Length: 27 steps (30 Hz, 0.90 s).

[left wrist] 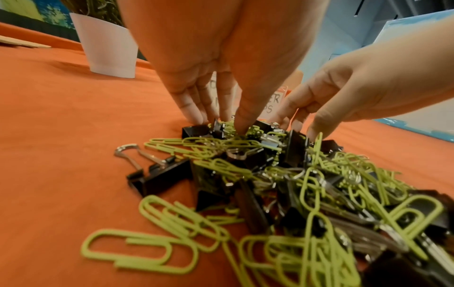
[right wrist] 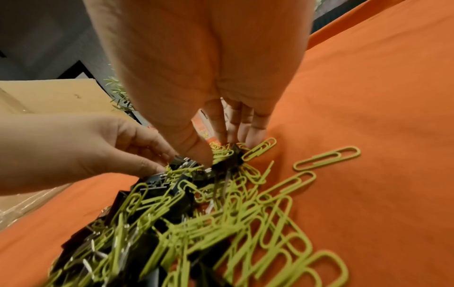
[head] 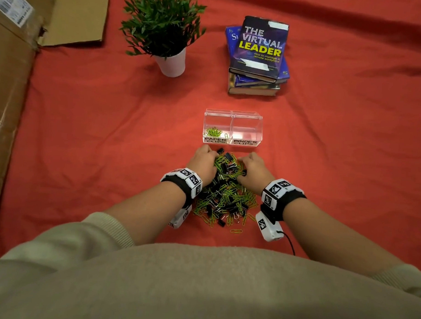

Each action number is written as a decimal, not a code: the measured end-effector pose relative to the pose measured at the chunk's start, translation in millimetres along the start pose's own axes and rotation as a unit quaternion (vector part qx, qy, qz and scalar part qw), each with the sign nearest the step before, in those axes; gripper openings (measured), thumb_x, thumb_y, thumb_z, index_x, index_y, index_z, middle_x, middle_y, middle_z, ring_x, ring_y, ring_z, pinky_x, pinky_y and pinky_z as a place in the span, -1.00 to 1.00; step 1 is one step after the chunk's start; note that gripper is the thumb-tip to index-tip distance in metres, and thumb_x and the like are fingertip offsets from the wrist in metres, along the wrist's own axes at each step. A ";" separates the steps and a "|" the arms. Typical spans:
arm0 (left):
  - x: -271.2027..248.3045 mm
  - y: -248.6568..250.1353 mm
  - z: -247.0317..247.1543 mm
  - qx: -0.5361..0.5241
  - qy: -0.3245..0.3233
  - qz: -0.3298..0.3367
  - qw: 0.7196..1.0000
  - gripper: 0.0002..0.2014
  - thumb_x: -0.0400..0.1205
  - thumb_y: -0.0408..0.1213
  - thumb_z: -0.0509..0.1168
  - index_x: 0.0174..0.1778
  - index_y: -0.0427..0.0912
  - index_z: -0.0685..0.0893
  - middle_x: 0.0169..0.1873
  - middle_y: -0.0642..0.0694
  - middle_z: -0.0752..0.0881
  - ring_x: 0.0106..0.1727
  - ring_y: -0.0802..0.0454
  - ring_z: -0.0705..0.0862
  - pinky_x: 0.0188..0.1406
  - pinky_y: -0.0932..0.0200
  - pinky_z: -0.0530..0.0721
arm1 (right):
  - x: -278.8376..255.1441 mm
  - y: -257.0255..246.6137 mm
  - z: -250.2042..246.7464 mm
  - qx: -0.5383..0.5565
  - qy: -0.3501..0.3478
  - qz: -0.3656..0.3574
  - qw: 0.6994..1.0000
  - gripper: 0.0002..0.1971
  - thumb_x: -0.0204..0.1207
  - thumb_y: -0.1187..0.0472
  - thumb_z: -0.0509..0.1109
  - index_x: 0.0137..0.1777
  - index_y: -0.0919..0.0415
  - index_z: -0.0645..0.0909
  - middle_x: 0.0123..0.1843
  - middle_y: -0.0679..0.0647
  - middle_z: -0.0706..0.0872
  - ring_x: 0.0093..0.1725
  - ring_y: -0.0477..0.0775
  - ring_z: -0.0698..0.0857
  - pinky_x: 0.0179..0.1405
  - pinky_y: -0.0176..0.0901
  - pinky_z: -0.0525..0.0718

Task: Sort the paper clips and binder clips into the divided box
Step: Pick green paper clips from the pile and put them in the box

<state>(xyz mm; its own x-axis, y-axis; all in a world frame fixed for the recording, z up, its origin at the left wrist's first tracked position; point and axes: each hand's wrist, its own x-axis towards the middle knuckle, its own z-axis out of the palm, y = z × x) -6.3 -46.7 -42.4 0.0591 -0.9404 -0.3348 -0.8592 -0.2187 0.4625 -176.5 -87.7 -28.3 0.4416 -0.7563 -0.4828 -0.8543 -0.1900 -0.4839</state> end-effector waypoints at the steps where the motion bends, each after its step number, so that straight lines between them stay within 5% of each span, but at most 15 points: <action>1: 0.5 0.2 0.4 0.002 0.002 0.002 1.000 -0.58 0.59 -0.37 0.31 0.40 -0.17 0.55 0.18 -0.09 0.51 0.31 -0.04 0.46 0.40 0.10 0.48 | -1.0 0.5 0.8 -0.006 0.001 -0.007 1.000 -0.42 0.46 0.28 0.42 0.49 0.22 0.39 0.29 0.10 0.42 0.37 0.08 0.42 0.43 -0.16 0.47; 8: 3.8 5.1 -1.9 0.026 -0.006 -0.006 1.000 -0.70 0.61 -0.30 0.32 0.28 -0.20 0.60 0.17 -0.14 0.58 0.29 -0.10 0.53 0.38 0.02 0.52 | -2.6 4.2 10.0 -0.005 0.016 0.009 1.000 -0.76 0.46 0.18 0.46 0.11 0.19 0.62 0.15 0.15 0.60 0.27 0.14 0.48 0.29 -0.05 0.53; 12: 3.3 5.8 -2.5 0.033 -0.012 -0.014 0.999 -0.78 0.63 -0.27 0.31 0.16 -0.24 0.62 0.12 -0.16 0.62 0.21 -0.13 0.57 0.27 0.04 0.53 | -2.0 2.7 9.3 0.045 -0.006 0.061 0.997 -0.90 0.47 0.21 0.46 -0.11 0.20 0.61 -0.01 0.19 0.70 -0.08 0.08 0.60 -0.18 -0.20 0.56; 15: 3.0 6.5 -4.5 0.015 -0.022 -0.033 0.999 -0.82 0.65 -0.28 0.29 0.11 -0.27 0.65 0.11 -0.17 0.66 0.16 -0.12 0.61 0.20 0.06 0.55 | -2.9 0.8 -1.0 0.064 -0.031 0.073 0.995 -0.81 0.49 0.22 0.45 0.01 0.33 0.67 -0.07 0.23 0.77 -0.11 0.17 0.74 -0.13 -0.08 0.71; 21: 1.9 5.2 -8.4 -0.098 -0.038 -0.092 0.990 -0.89 0.68 -0.34 0.24 0.01 -0.28 0.63 -0.04 -0.17 0.73 -0.24 0.01 0.60 -0.24 0.11 0.58 | -5.3 2.6 -25.4 0.120 -0.070 0.073 0.988 -0.74 0.51 0.16 0.45 0.13 0.27 0.65 -0.16 0.06 0.70 -0.27 -0.01 0.67 -0.19 -0.14 0.68; 25: -0.9 4.0 -12.9 -0.168 -0.018 -0.101 0.980 -0.91 0.68 -0.31 0.24 0.01 -0.26 0.57 -0.15 -0.09 0.62 -0.38 0.09 0.49 -0.46 0.20 0.47 | -7.5 -6.5 -46.1 0.195 -0.102 0.073 0.973 -0.85 0.52 0.21 0.43 0.02 0.25 0.64 -0.14 0.14 0.78 -0.30 -0.03 0.71 -0.39 -0.38 0.68; 27: -2.9 4.2 -17.2 -0.196 -0.012 -0.099 0.976 -0.92 0.68 -0.30 0.24 0.01 -0.23 0.56 -0.15 -0.09 0.61 -0.38 0.10 0.49 -0.49 0.23 0.44 | -3.3 -16.7 -56.8 0.238 -0.090 0.057 0.965 -0.87 0.51 0.24 0.42 -0.01 0.29 0.66 -0.17 0.15 0.77 -0.28 -0.01 0.70 -0.23 -0.23 0.72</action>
<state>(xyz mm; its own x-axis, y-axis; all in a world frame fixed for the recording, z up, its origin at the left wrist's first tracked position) -1.3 -49.4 -25.3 0.1875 -0.8647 -0.4659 -0.5720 -0.4817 0.6639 -179.2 -117.6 22.8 0.4297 -0.6259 -0.6508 -0.6958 0.2298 -0.6804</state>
